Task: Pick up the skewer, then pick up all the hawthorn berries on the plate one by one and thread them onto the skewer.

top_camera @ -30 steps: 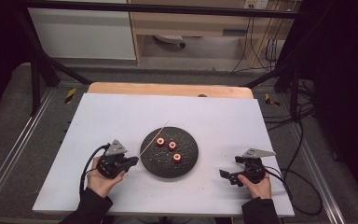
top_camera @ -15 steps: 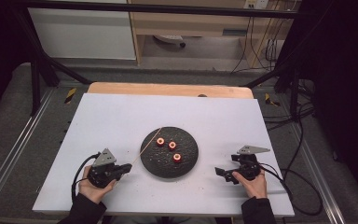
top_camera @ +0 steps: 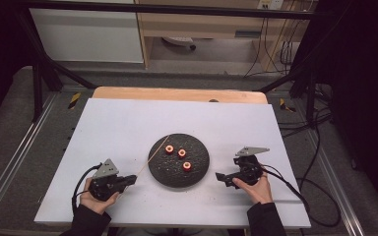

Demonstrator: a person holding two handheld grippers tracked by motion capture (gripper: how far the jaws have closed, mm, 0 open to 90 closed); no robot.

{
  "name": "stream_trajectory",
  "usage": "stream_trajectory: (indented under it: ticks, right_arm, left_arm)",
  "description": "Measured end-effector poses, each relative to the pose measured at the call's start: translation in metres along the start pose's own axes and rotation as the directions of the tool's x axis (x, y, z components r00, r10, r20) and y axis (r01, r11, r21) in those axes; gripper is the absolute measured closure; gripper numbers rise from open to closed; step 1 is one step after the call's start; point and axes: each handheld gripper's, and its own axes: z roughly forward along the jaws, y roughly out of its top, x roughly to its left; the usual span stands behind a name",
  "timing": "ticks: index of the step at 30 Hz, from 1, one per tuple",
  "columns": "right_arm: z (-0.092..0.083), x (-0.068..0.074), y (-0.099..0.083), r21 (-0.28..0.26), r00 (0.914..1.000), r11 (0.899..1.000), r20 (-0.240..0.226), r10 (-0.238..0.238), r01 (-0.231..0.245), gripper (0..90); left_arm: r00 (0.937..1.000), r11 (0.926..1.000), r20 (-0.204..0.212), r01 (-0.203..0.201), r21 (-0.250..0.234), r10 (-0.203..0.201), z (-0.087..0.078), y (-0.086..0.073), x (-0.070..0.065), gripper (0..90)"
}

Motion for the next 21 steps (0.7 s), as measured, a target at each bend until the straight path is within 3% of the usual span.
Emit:
stream_trajectory:
  ticks: [11,21]
  right_arm:
    - [0.015,0.023,0.035,0.071,0.9970,0.995,0.020,-0.075,0.074,0.9]
    - [0.038,0.053,0.075,0.174,0.9834,0.968,0.000,-0.181,0.179,7.1]
  left_arm:
    - [1.0000,1.0000,0.003,-0.005,0.000,0.005,0.000,0.000,-0.001,88.2]
    - [1.0000,1.0000,0.001,-0.008,-0.002,0.008,0.000,0.001,-0.002,88.1]
